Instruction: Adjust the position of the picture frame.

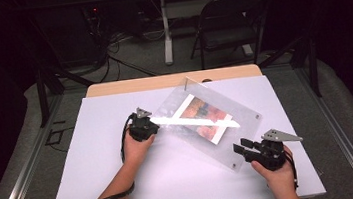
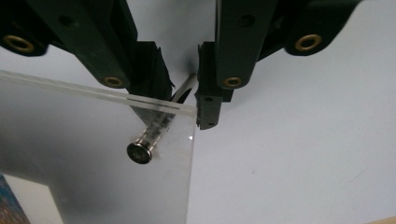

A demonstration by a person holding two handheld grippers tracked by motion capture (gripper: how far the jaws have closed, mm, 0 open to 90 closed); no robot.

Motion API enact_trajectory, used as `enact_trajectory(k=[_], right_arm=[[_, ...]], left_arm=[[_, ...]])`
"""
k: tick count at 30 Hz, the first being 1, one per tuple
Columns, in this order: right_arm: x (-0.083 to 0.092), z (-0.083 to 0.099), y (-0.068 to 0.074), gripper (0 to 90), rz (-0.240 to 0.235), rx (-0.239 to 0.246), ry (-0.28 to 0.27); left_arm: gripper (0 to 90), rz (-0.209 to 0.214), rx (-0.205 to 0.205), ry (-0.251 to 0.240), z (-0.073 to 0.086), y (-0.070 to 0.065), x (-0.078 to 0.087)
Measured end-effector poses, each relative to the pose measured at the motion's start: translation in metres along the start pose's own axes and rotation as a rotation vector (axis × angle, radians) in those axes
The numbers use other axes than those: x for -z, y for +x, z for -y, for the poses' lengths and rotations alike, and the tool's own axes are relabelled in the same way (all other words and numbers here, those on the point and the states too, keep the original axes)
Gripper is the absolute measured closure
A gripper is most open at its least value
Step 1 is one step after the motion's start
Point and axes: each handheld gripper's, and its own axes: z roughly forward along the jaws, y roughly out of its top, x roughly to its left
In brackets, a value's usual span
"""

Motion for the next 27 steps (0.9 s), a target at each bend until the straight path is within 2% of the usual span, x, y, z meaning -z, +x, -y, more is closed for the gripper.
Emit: enact_trajectory(k=[3,6,9,12,18,27], right_arm=[[0.0002,0.0002,-0.0003,56.5,0.001,-0.006,-0.001],[0.0003,0.0003,-0.0003,56.5,-0.001,-0.006,-0.004],[0.0001,0.0003,0.0005,56.5,-0.002,-0.006,0.001],[-0.0007,0.0004,0.001,56.5,-0.003,-0.003,-0.001],[-0.0012,0.0007,0.0005,56.5,-0.007,-0.006,0.011],[-0.0037,0.0012,0.0026,56.6,-0.024,0.005,0.029]], left_arm=[[79.2,0.016,0.003,-0.002,-0.0004,0.0005,-0.0004],[80.0,0.022,-0.008,-0.004,0.0001,0.0015,-0.0001],[80.1,0.036,0.001,-0.005,0.0001,0.0023,0.0002],[80.8,0.034,-0.009,0.001,-0.0005,0.002,0.0007],[80.8,0.041,-0.004,0.002,-0.0014,0.0027,0.0011],[81.1,0.046,-0.023,0.01,-0.0001,-0.0012,0.0088]])
